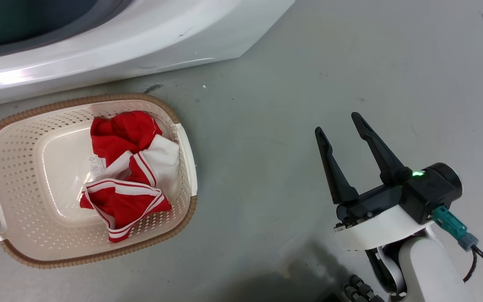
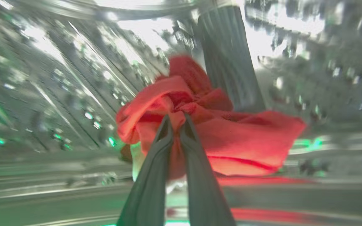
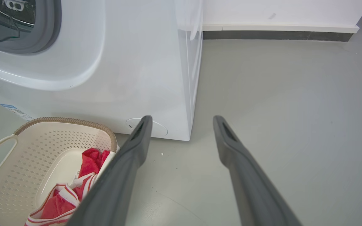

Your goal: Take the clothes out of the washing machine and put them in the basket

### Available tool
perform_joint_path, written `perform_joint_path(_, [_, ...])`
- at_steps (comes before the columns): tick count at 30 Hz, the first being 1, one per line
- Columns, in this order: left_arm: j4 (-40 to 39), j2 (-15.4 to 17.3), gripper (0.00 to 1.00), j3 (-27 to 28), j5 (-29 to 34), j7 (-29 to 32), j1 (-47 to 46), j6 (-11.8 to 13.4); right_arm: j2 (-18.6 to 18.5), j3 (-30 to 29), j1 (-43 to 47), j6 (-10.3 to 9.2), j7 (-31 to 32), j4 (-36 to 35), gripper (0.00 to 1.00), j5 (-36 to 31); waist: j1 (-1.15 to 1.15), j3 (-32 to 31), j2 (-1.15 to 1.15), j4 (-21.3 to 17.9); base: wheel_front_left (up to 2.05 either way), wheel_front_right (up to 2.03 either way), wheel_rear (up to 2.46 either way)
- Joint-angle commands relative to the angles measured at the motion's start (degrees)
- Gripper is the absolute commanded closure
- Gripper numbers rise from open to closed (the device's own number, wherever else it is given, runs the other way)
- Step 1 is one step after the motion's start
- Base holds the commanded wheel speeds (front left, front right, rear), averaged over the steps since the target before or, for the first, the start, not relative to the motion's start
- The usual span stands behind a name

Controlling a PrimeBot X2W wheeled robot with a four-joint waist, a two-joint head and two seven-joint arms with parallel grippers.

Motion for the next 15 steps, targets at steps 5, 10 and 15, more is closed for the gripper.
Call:
perform_joint_path(5, [-5.31,-0.19,1.00,1.35,-1.32,-8.86,4.43,3.24,0.15,-0.55,-1.03,-0.04,0.30,-0.09,0.00,-0.33,-0.01,-1.77,0.00,0.84,0.00,0.00,0.00])
perform_joint_path(10, [-9.37,-1.35,1.00,2.71,-2.97,-17.58,9.11,4.81,0.15,-1.34,-0.85,-0.04,0.72,-0.36,0.00,-0.53,-0.01,-3.93,0.00,1.41,0.00,0.00,0.00])
perform_joint_path(15, [-10.95,-2.20,1.00,4.09,-4.85,-25.95,13.77,5.19,0.16,-1.94,-0.13,-0.04,1.33,-0.44,0.00,-0.73,-0.01,-6.83,0.00,1.60,0.00,0.00,0.00])
